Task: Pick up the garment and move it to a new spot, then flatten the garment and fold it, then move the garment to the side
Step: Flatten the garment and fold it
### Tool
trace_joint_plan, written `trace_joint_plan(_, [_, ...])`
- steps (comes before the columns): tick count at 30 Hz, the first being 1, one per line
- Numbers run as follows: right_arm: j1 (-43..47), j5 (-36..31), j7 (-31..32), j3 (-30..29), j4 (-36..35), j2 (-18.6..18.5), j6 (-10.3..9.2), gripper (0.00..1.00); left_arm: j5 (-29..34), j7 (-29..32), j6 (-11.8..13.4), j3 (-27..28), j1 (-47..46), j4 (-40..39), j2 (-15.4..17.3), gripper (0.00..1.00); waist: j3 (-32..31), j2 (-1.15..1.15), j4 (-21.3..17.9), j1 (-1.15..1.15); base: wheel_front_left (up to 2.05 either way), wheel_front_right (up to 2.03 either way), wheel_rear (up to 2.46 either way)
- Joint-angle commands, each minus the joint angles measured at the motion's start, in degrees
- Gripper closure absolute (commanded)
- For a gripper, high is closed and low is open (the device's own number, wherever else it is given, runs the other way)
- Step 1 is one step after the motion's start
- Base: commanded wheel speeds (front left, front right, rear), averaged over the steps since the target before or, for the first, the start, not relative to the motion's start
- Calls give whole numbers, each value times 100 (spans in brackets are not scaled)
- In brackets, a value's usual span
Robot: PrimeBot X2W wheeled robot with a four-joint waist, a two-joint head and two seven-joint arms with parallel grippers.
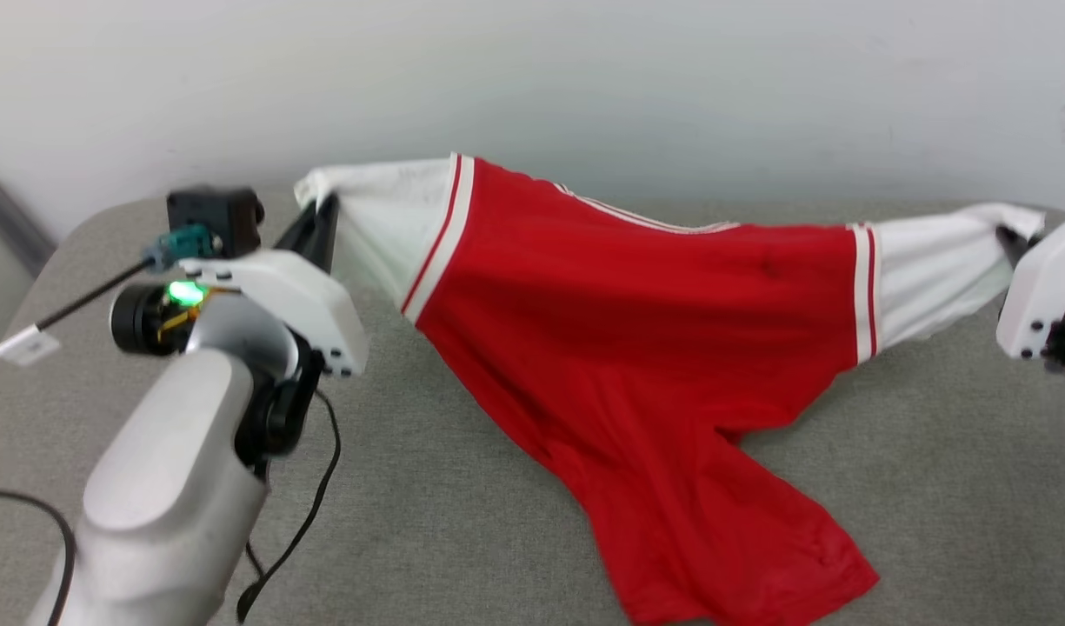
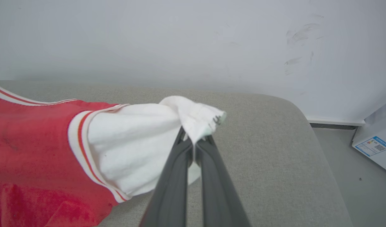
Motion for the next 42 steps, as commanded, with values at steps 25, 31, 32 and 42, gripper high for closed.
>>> trace_joint_plan(25, [-4729,-68,-1734,318,89,-98,-4,100,336,-1627,-636,659,-5286,2063,-274,100,2456,0,-267,0,0,0,0])
trace_joint_plan(31, [-5696,-15,-2169,604,354,-59,-4,100,444,-1789,-693,705,-6063,2198,-174,100,3037,0,-397,0,0,0,0])
trace_joint_plan(32, [-5847,-2,-2215,654,390,-45,-4,100,458,-1802,-692,714,-6173,2218,-168,100,3120,0,-412,0,0,0,0])
trace_joint_plan(42, [-6399,386,-2532,1240,1147,72,-4,100,410,-1877,-832,672,-6412,2705,-263,100,3846,0,-429,0,0,0,0])
